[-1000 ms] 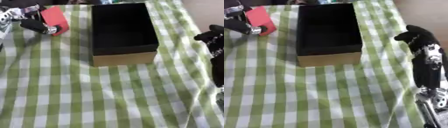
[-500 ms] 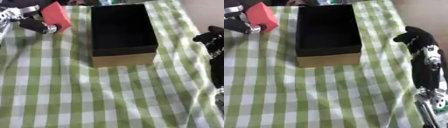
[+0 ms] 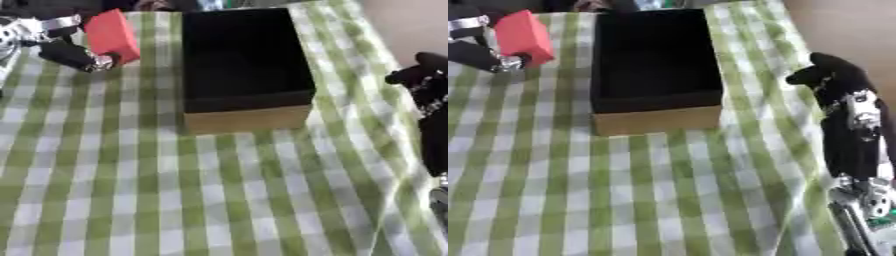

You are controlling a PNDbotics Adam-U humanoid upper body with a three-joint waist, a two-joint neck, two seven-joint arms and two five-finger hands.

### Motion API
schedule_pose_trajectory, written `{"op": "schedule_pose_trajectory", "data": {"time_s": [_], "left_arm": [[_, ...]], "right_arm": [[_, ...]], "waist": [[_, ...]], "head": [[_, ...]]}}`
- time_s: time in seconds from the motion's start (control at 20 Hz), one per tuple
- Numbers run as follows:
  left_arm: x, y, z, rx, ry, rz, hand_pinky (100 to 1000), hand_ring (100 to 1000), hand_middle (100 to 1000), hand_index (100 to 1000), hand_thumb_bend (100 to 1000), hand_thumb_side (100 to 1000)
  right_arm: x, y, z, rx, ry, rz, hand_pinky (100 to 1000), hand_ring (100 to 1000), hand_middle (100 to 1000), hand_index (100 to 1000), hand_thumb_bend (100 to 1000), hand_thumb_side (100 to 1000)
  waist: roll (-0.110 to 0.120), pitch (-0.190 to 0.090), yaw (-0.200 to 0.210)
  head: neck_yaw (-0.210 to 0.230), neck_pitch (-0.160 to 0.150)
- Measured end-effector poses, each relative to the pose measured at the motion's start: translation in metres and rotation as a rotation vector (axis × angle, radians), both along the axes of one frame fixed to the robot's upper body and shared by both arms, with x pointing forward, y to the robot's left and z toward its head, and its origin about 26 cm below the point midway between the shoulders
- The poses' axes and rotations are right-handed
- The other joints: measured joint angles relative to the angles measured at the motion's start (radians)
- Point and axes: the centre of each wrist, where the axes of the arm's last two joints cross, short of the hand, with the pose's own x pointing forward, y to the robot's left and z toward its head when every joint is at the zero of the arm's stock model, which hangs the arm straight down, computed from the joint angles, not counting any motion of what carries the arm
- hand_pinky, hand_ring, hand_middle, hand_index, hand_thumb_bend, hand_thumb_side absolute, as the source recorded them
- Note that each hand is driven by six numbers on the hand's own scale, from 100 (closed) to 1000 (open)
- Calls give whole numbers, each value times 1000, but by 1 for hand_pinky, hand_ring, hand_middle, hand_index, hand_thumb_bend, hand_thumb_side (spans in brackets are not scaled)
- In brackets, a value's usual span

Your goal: Pick up objects on the table and place them in the box.

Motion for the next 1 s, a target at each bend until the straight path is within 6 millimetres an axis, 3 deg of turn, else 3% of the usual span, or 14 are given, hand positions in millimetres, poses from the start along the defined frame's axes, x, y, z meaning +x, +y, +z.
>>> {"op": "schedule_pose_trajectory", "data": {"time_s": [0.15,0.35,0.6,1.0], "left_arm": [[0,0,1,-35,-29,13,577,560,511,670,100,540],[-2,-5,2,-120,-88,-12,534,458,402,567,100,453],[-5,-17,9,-202,-168,-115,511,423,381,560,100,410],[-8,-56,18,-256,-248,-327,523,434,409,587,100,405]], "right_arm": [[-1,0,-1,1,6,-2,858,668,596,789,100,896],[-1,0,-2,2,8,-4,859,668,596,789,100,894],[-1,0,-1,3,8,-3,857,667,596,789,100,892],[2,1,4,15,-19,26,855,669,598,788,100,889]], "waist": [[0,0,-1],[0,0,-3],[0,0,-7],[0,-4,-25]], "head": [[-1,0],[-1,0],[-1,0],[8,-1]]}}
